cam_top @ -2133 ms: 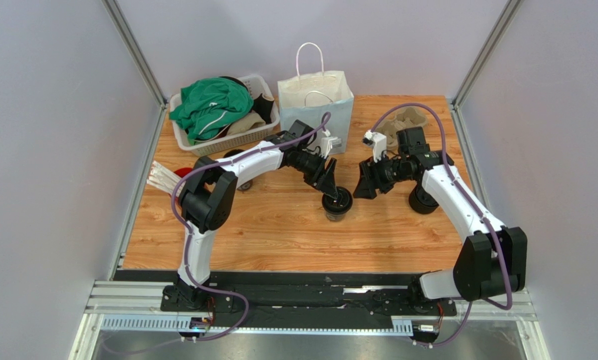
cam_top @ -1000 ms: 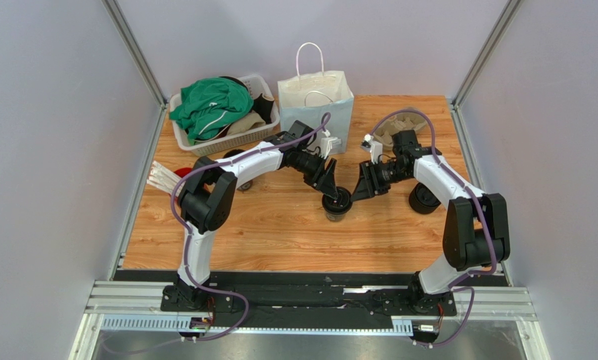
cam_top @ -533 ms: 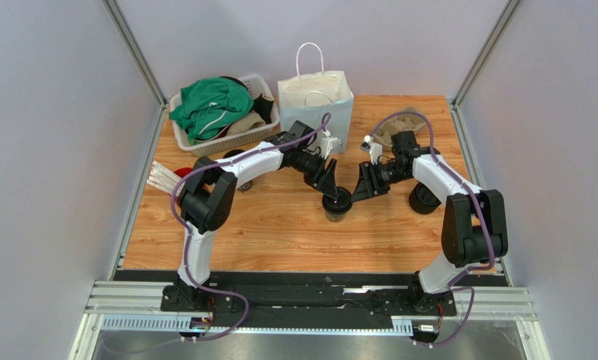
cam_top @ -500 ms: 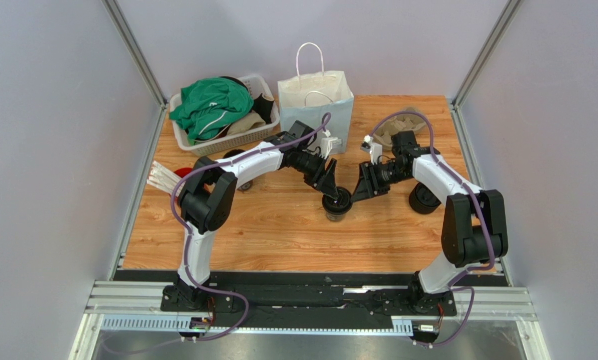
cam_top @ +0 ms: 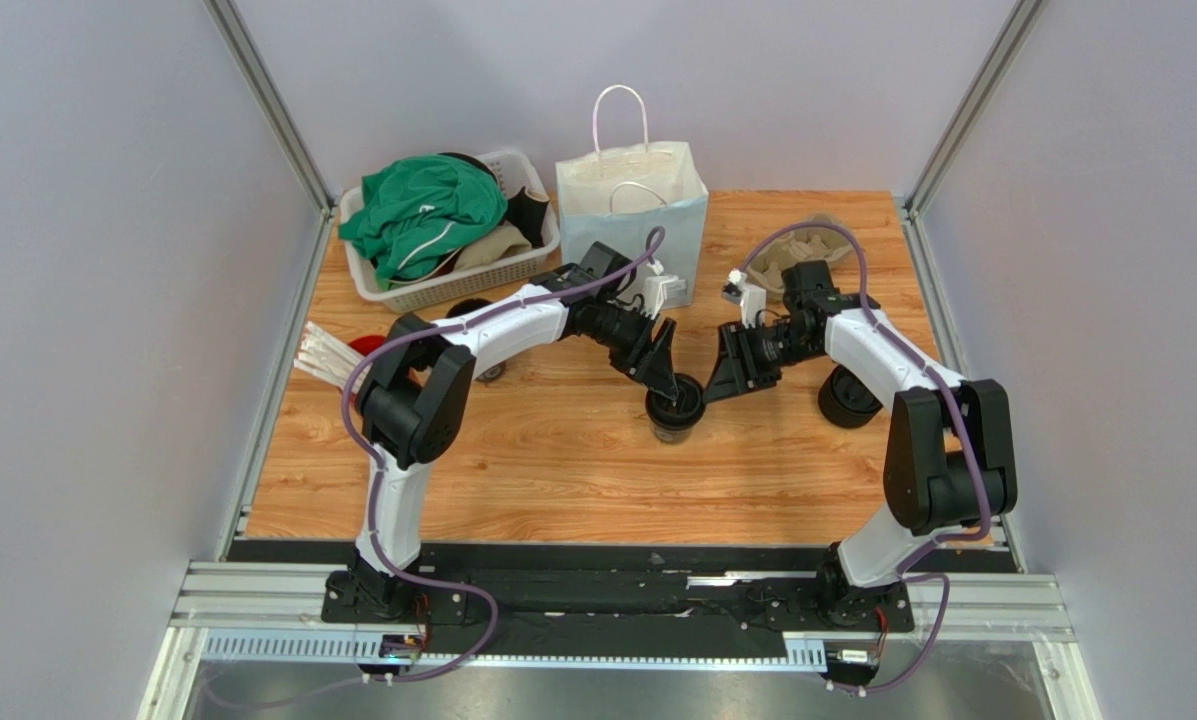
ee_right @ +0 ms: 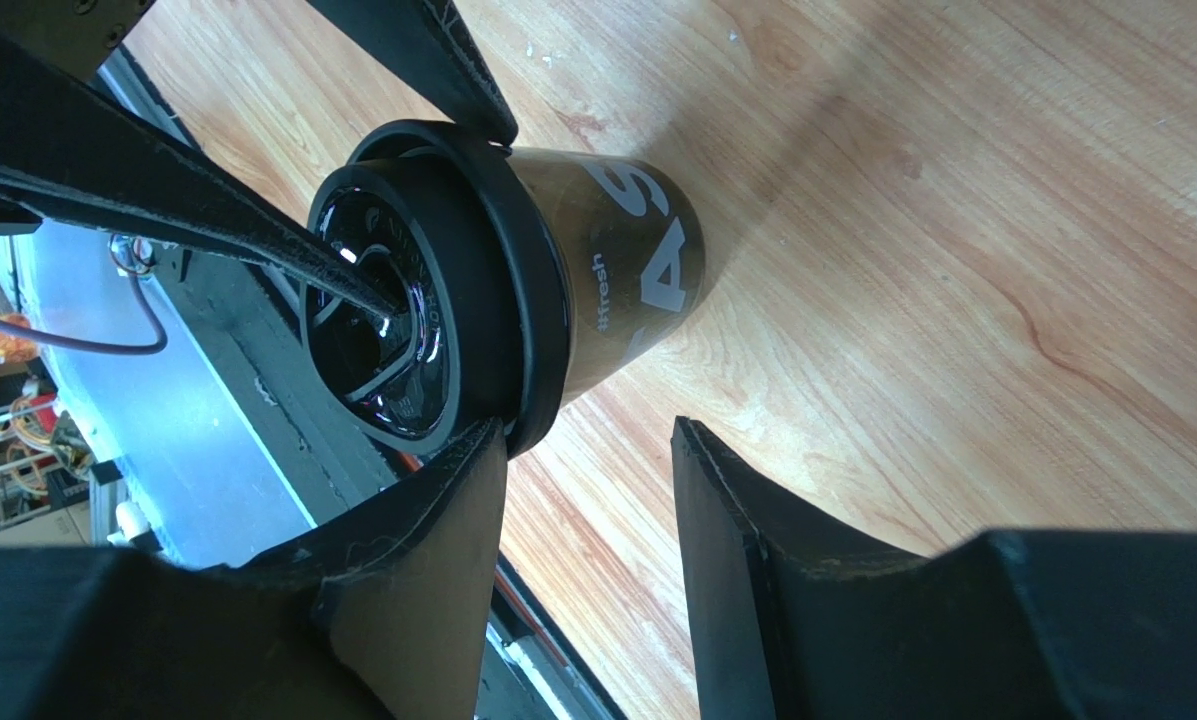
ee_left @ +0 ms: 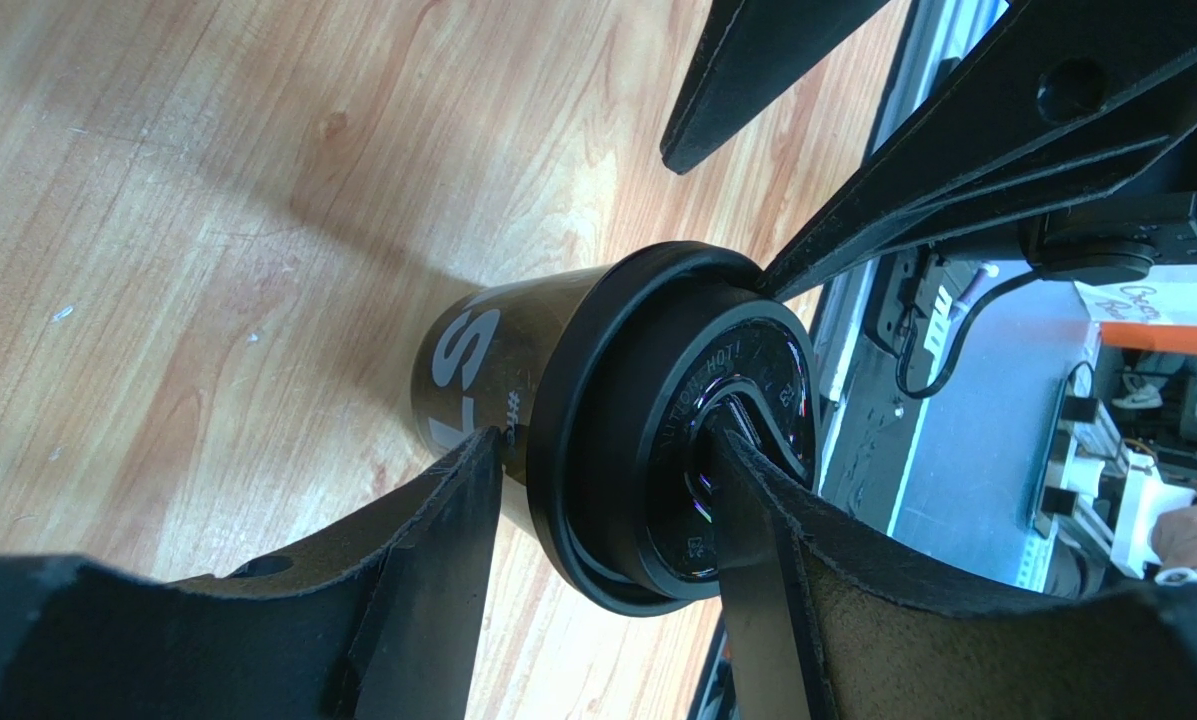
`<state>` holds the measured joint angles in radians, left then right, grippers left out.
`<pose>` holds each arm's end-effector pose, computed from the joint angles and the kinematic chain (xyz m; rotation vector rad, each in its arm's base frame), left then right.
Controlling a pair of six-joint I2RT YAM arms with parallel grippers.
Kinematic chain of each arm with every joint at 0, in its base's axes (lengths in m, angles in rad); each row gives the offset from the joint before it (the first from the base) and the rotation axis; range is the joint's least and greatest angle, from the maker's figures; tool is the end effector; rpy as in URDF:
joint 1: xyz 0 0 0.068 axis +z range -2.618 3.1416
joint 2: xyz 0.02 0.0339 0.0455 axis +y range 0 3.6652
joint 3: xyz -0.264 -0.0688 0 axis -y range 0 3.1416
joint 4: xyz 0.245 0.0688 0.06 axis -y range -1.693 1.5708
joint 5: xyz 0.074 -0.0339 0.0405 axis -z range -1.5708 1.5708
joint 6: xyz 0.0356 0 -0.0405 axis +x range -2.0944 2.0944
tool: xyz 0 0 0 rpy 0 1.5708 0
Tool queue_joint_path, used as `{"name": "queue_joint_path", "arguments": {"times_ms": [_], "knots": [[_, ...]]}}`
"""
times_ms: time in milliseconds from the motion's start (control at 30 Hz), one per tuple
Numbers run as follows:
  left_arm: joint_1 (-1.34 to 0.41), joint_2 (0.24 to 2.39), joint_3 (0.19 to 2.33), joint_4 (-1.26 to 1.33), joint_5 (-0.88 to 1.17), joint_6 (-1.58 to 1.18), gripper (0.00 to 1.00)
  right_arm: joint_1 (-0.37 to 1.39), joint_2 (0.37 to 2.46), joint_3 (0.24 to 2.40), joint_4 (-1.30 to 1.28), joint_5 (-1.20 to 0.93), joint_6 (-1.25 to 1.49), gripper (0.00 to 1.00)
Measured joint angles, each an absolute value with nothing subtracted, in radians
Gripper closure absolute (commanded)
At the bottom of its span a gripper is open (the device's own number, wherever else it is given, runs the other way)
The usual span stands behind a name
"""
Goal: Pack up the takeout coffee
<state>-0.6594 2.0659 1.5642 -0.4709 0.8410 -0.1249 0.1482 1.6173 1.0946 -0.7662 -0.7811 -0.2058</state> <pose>0.3348 -0.2931 0.1998 1.0243 2.3940 -1.3699 0.2951 0.0694 0.2115 -0.6176 2.5755 1.0773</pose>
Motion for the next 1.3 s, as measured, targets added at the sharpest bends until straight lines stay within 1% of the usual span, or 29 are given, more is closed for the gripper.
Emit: {"name": "queue_joint_path", "arguments": {"times_ms": [800,1033,1167,1300], "knots": [[-0.66,2.065,1.564,-0.475,0.835,-0.125,0.41,0.193,1.608,1.097,-0.743,-0.696,-0.179,0.52],[-0.659,2.065,1.564,-0.476,0.834,-0.125,0.41,0.203,1.593,1.098,-0.743,-0.668,-0.18,0.47],[-0.659,2.065,1.564,-0.476,0.836,-0.125,0.41,0.211,1.571,1.098,-0.743,-0.632,-0.188,0.4],[-0.66,2.065,1.564,-0.474,0.836,-0.125,0.41,0.214,1.551,1.126,-0.762,-0.619,-0.203,0.38]]}}
